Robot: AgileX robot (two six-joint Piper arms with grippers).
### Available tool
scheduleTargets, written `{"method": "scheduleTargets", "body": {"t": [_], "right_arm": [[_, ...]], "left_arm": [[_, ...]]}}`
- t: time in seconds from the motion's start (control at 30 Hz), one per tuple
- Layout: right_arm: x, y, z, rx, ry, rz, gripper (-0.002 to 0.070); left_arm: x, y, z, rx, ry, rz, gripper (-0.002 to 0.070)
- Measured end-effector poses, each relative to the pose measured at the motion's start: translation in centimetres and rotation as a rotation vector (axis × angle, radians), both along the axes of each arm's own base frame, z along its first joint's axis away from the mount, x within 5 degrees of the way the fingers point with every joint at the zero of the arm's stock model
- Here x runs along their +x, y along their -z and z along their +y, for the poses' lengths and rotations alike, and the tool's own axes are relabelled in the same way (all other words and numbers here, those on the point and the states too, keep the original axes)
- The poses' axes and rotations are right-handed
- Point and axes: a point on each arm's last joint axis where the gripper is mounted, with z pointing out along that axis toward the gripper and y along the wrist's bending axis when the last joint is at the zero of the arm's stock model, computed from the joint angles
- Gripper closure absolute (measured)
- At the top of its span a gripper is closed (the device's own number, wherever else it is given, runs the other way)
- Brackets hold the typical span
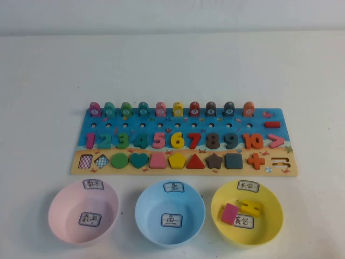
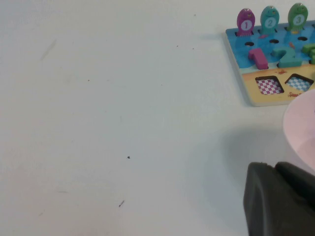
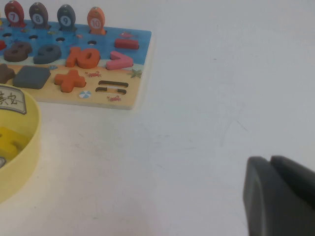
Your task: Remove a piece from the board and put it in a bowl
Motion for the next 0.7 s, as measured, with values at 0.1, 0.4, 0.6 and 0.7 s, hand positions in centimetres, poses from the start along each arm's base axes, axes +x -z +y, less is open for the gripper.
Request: {"method": "scheduleTargets", "body": {"t": [0.1, 0.4, 0.6, 0.7], "right_arm": [[0.00, 0.00, 0.00, 0.000, 0.000, 0.000, 0.0694], [0.00, 0.00, 0.00, 0.000, 0.000, 0.000, 0.0694], [0.00, 0.00, 0.00, 0.000, 0.000, 0.000, 0.0694], [0.00, 0.00, 0.00, 0.000, 0.000, 0.000, 0.0694]], "left_arm": [[0.00, 0.00, 0.00, 0.000, 0.000, 0.000, 0.0680], [0.00, 0.00, 0.00, 0.000, 0.000, 0.000, 0.0680], [0.04, -0.13, -0.06, -0.018, 0.002, -0.015, 0.0680], [0.07, -0.26, -0.12, -0.039, 0.002, -0.028, 0.0680]]}}
